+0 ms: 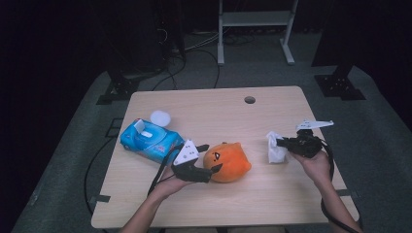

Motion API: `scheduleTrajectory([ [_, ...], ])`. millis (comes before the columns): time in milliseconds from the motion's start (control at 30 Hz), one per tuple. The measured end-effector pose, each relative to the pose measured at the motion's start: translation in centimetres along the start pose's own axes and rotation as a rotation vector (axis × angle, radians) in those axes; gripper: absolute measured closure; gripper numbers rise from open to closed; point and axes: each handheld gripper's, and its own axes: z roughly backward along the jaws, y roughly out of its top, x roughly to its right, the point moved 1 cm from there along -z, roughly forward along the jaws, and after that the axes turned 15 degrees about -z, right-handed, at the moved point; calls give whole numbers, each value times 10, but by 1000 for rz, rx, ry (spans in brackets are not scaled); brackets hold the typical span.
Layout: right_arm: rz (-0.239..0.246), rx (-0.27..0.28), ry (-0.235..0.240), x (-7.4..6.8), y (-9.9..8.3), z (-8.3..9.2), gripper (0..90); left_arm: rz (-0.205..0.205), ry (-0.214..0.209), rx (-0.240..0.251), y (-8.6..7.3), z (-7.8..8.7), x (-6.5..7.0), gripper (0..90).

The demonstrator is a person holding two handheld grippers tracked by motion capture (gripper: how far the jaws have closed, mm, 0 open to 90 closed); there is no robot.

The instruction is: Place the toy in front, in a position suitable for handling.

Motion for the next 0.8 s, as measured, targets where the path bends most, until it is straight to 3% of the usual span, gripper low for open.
scheduleTrajectory([
  [200, -36, -4, -39, 20, 2, -5, 806, 19, 28, -16, -9, 13, -3, 197],
  [433, -58, -1, -38, 33, -3, -7, 716, 59, 48, -13, -18, 25, -6, 187],
  [633, -63, 24, -22, 33, -3, 4, 647, 67, 70, -23, -23, 34, -6, 174],
  [800, -26, 22, -6, 27, -7, 13, 602, 88, 90, -28, -29, 40, -8, 166],
])
